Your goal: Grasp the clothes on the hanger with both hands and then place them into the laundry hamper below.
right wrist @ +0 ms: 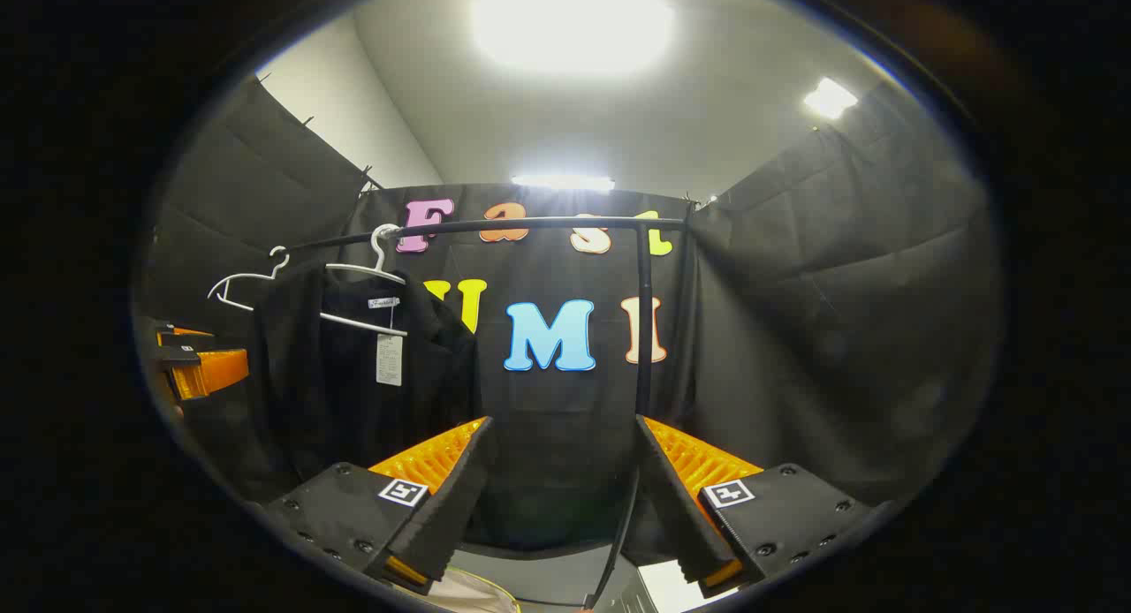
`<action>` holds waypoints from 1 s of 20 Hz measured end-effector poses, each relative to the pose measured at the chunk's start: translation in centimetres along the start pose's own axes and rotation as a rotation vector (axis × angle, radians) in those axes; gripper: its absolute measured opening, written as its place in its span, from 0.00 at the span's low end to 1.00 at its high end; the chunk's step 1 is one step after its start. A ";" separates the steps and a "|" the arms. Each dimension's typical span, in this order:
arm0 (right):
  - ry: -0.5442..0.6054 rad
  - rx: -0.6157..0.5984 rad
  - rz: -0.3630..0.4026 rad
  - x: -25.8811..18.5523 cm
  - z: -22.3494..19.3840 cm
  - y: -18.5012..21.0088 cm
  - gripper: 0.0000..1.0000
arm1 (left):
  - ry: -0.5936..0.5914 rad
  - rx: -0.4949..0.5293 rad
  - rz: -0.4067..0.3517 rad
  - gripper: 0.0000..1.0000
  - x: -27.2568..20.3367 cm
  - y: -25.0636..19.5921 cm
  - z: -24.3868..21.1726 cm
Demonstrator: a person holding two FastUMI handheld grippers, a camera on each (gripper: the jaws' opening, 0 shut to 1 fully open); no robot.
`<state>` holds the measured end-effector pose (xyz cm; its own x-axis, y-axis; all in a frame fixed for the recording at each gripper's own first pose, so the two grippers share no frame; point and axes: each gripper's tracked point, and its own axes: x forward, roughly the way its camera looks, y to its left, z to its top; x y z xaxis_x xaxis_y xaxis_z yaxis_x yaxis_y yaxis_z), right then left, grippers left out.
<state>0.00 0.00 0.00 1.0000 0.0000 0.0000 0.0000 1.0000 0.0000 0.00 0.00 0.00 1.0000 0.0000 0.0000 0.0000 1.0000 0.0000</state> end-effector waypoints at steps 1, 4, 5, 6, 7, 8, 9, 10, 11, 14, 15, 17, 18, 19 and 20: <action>-0.004 0.005 0.003 0.0 0.1 0.1 0.97 | 0.002 -0.002 -0.002 0.92 0.0 0.0 0.1; -0.009 0.018 -0.001 -0.2 0.2 -0.1 0.96 | 0.000 0.003 -0.005 0.92 0.1 0.2 0.2; -0.007 0.015 -0.005 -0.2 0.1 -0.1 0.96 | -0.005 0.006 -0.001 0.92 0.0 0.3 0.3; -0.002 0.011 -0.011 -0.3 -0.1 -0.3 0.96 | -0.012 0.005 0.000 0.92 0.0 0.5 0.4; 0.002 0.008 -0.016 -0.4 -0.2 -0.3 0.96 | -0.012 0.002 -0.002 0.92 0.0 0.5 0.3; 0.006 0.009 -0.021 -0.4 -0.3 -0.4 0.96 | -0.007 -0.001 -0.003 0.92 0.0 0.6 0.1; 0.011 0.012 -0.028 -0.5 -0.4 -0.5 0.96 | -0.002 -0.006 -0.006 0.92 0.1 0.6 -0.1; 0.019 0.016 -0.033 -0.6 -0.6 -0.5 0.96 | 0.002 -0.010 -0.007 0.92 0.1 0.7 -0.4; 0.028 0.018 -0.040 -0.7 -0.9 -0.5 0.96 | 0.008 -0.013 -0.008 0.92 0.1 0.8 -0.5; 0.035 0.024 -0.046 -1.1 -1.1 -0.3 0.97 | 0.007 -0.024 -0.012 0.92 -0.1 1.2 -0.7; 0.033 0.023 -0.049 -1.2 -1.0 -0.3 0.97 | 0.006 -0.022 -0.015 0.92 -0.1 1.3 -0.7; 0.035 0.019 -0.058 -1.3 -1.0 -0.1 0.97 | 0.002 -0.012 -0.022 0.92 0.0 1.7 -0.7; 0.037 0.018 -0.059 -1.3 -0.9 0.2 0.96 | -0.001 -0.009 -0.025 0.92 0.1 1.9 -0.6; 0.038 0.017 -0.060 -1.3 -0.9 0.4 0.96 | -0.004 -0.009 -0.029 0.92 0.1 2.2 -0.6; 0.038 0.015 -0.059 -1.3 -0.8 0.8 0.97 | -0.007 -0.011 -0.032 0.92 0.1 2.5 -0.4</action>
<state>-1.32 0.79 -0.81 0.9975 -0.0588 -0.0389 0.0594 0.9981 0.0135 0.14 2.48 -0.42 0.9995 -0.0321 0.0067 0.0321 0.9994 -0.0104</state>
